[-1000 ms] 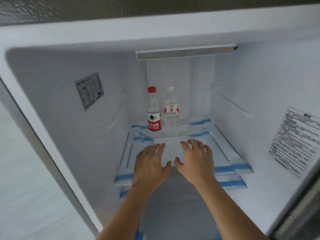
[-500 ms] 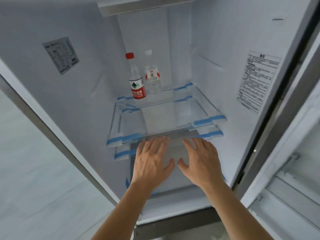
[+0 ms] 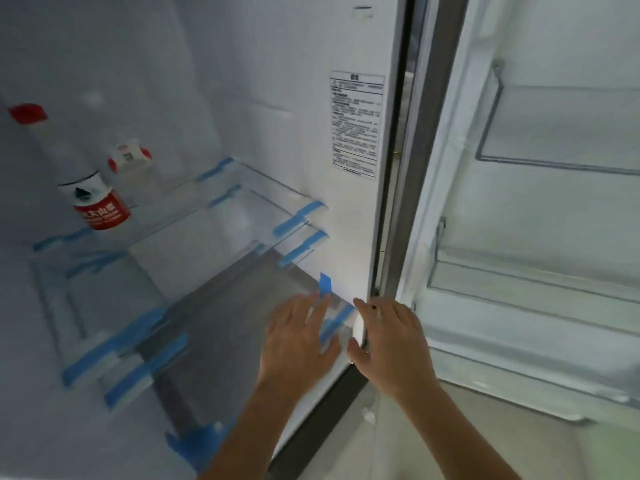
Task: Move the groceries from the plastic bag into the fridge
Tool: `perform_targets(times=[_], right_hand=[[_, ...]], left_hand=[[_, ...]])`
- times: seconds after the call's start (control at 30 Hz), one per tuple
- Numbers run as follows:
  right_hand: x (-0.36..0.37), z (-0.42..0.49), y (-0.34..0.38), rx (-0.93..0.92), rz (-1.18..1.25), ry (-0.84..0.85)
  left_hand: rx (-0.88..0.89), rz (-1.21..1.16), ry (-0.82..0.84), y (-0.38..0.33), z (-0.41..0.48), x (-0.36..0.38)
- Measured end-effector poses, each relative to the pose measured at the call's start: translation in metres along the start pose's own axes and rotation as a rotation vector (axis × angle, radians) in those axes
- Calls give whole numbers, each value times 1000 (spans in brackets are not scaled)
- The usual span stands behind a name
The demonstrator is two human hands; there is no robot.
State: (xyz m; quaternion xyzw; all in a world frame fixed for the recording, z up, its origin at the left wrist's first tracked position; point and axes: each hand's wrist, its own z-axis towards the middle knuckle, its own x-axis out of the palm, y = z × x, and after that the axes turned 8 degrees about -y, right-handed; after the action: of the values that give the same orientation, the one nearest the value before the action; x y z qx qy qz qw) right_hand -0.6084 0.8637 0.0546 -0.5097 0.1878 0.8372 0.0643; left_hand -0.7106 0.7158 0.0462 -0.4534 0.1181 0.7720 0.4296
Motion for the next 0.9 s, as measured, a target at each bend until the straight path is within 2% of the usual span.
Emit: perform_targets(times=[0.23,0.6,0.73,0.9], right_hand=[[-27,-68,-27,309,-167,-63],[-97,-214,-50,756,-380,-200],[-124,-293,-37,947,-463,-274],[-155,-400,12,1201,-556,-386]], left_hand=[[194,-210,183,-47,-10,31],[596,-473,334,-191,-56,34],[785,-572,378,-245,-98,15],[1026,-661,456,-301,-177,-28]])
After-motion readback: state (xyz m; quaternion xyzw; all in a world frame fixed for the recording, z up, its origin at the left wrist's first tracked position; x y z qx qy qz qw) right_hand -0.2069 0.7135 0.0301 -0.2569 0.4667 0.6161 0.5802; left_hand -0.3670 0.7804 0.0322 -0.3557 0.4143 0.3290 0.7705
